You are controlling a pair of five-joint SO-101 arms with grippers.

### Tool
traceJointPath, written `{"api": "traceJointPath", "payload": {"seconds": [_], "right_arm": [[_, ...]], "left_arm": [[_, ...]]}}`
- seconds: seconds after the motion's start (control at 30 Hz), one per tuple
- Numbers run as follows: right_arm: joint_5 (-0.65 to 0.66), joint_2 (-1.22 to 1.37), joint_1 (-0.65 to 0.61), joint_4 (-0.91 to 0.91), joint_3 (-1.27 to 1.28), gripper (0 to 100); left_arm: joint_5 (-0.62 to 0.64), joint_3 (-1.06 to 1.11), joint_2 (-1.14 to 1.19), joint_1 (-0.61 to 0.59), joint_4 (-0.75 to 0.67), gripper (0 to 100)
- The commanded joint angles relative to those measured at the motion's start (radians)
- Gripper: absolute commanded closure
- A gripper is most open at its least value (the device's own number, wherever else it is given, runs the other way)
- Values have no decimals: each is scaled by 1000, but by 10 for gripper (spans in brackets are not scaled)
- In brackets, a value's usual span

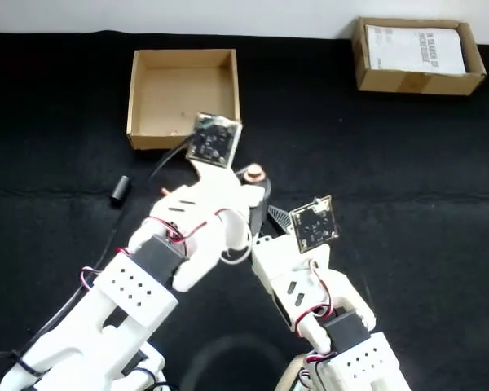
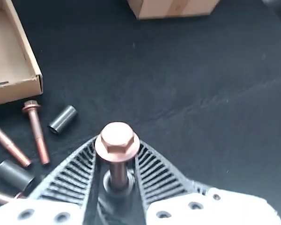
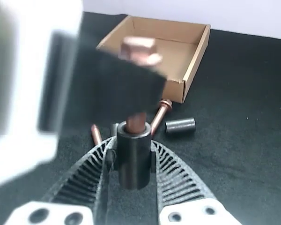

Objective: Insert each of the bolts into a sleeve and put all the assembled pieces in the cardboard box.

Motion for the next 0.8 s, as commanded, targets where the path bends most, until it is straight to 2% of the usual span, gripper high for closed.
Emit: {"api": "traceJointPath", "payload": {"seconds": [0.0,0.2,0.47,0.77], "right_arm": [[-9,-19,18,-35,-5,991],[-9,-19,30,-35,-5,991],[-8,-19,79,-35,-10,991],[-9,-18,79,-35,-10,991]], "left_arm": [[6,-39,-7,61,68,987],[5,-79,-7,65,152,967],[8,-266,-7,71,529,655],[3,-533,-7,68,904,636]]}}
